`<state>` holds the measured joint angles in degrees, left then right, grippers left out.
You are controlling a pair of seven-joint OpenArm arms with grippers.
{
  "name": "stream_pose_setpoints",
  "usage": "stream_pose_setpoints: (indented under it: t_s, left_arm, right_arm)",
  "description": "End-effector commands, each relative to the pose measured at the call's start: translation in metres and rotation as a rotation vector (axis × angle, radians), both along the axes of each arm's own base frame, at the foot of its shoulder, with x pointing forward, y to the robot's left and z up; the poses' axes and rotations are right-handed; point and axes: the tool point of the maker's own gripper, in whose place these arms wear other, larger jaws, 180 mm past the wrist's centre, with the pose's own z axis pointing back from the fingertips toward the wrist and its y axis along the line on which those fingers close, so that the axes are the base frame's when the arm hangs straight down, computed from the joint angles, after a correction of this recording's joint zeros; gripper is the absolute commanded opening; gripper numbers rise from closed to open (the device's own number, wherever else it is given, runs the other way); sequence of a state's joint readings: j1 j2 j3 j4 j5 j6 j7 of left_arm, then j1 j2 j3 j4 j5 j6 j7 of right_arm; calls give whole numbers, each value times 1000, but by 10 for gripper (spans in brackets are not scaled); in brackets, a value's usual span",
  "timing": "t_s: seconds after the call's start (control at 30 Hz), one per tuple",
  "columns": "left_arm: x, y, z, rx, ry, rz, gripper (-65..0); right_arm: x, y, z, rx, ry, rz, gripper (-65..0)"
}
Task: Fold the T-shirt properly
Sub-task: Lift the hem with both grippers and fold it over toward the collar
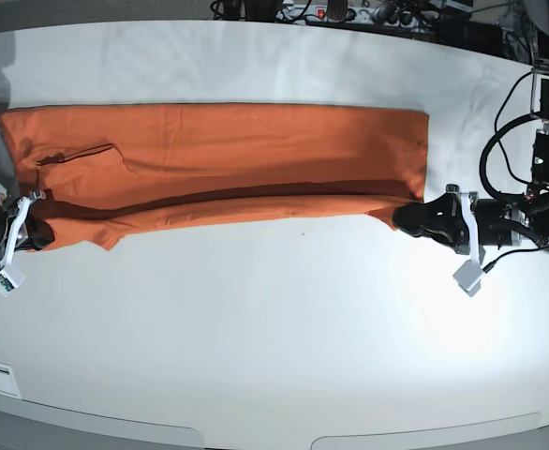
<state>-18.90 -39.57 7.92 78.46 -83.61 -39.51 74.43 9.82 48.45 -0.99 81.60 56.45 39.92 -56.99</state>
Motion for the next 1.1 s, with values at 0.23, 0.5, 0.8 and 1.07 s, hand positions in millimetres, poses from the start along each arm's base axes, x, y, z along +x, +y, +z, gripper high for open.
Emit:
stream_pose_setpoints:
  t_s: [0.23,0.5,0.8,1.07]
  left_arm:
    - [-7,11,8,64,-15,-45,-650]
    - [-53,-4,3,138,-18,-188,-650]
    - [-70,6,6,208,-20,-233,-650]
    - [-78,5,-2,200,9,-236,-650]
  right_arm:
    - [-3,0,16,34,24,13,-650]
    - [-12,1,12,39,80,22,-650]
    - [-35,-12,-16,-44,170,12,-650]
    - [-43,-11,-24,-36,183,10,-650]
